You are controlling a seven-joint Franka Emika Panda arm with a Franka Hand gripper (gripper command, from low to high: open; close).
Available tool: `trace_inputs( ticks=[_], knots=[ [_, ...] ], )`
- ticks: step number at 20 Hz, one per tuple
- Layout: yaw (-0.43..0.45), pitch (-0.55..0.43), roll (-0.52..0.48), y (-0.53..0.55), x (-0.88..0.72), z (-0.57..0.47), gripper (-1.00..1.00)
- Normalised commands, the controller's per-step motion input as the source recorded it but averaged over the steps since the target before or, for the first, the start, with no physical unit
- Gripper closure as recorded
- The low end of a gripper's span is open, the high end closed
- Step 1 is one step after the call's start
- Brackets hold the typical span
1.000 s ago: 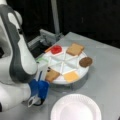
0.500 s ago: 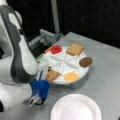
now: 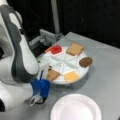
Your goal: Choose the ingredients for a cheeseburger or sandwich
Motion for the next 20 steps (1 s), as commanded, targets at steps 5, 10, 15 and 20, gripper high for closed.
trace_inputs(
  ticks=[5, 10, 15, 20],
  knots=[
    [0.000, -0.062, 0.274, -0.05, 0.17, -0.12, 1.00],
    [-0.007, -0.048, 0.260, -0.02, 0.15, -0.12, 1.00],
    [-0.005, -0.055, 0.259, -0.06, 0.15, -0.11, 1.00],
    [0.013, -0.058, 0.260, -0.10, 0.15, -0.11, 1.00]
  ],
)
